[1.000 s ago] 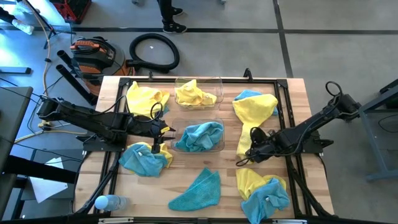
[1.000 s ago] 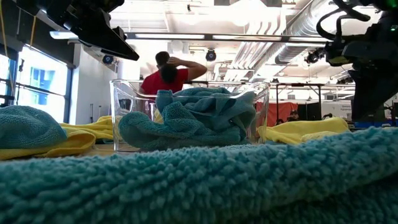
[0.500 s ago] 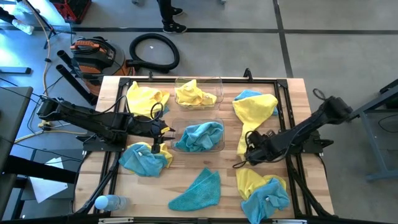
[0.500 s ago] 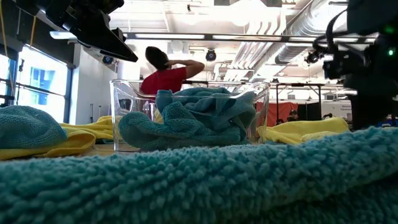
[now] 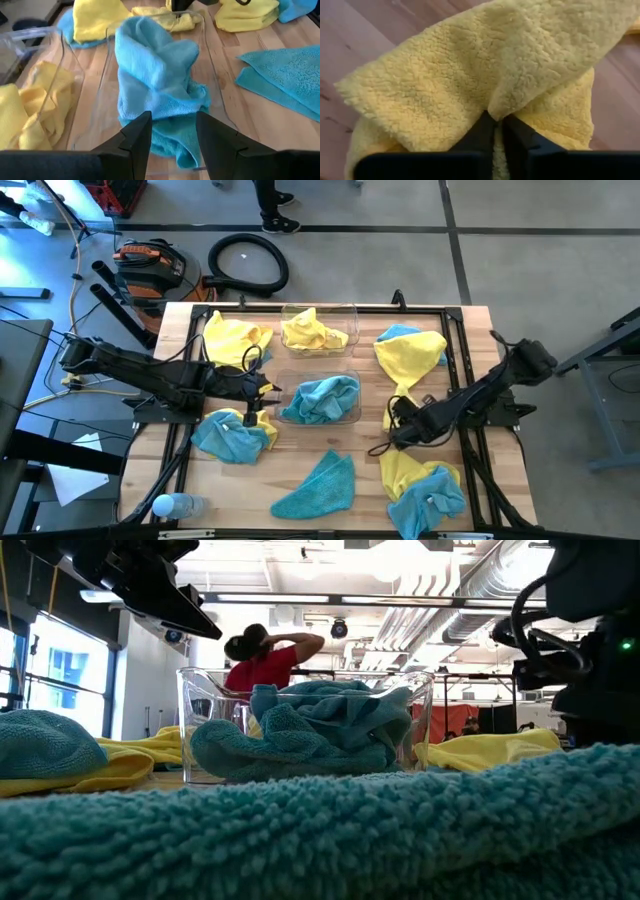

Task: Sort microfiber towel by color & place in baskets
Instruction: Put the yellow microfiber towel into the top transparent bin

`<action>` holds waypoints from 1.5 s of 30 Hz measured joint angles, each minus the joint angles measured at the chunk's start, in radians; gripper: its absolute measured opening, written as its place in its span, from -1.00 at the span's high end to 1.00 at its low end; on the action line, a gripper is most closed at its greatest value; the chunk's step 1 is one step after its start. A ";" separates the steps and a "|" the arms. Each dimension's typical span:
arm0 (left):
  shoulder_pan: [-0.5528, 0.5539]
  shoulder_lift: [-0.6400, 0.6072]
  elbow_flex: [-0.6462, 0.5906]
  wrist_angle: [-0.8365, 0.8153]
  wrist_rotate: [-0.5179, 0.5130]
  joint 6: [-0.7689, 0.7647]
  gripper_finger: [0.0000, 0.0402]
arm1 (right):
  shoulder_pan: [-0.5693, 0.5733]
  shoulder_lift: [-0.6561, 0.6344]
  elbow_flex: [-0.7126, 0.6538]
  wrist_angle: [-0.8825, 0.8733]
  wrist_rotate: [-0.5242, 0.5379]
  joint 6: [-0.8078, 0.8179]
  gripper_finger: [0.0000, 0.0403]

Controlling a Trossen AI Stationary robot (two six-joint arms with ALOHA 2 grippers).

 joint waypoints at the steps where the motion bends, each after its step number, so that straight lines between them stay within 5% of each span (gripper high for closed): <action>1: 0.000 0.000 -0.014 0.020 0.000 0.011 0.29 | -0.001 -0.026 -0.004 -0.008 -0.002 0.000 0.92; 11: 0.037 0.000 -0.043 0.054 0.000 0.033 0.29 | -0.038 -0.377 0.031 -0.094 0.200 -0.068 0.97; 18: 0.042 0.000 -0.043 0.056 0.000 0.051 0.29 | -0.175 -0.441 0.269 -0.119 0.337 -0.446 0.99; 24: 0.059 0.000 -0.043 0.055 0.003 0.064 0.29 | -0.382 -0.329 0.518 -0.104 0.317 -0.809 1.00; 31: 0.111 0.000 -0.044 0.056 0.057 0.092 0.29 | -0.629 -0.104 0.718 0.010 0.095 -1.142 1.00; 36: 0.146 0.000 -0.044 0.055 0.057 0.093 0.29 | -0.766 0.077 0.831 0.094 -0.053 -1.263 1.00; 45: 0.155 0.000 -0.044 0.016 0.057 0.086 0.29 | -0.880 0.360 0.950 0.216 -0.146 -1.379 1.00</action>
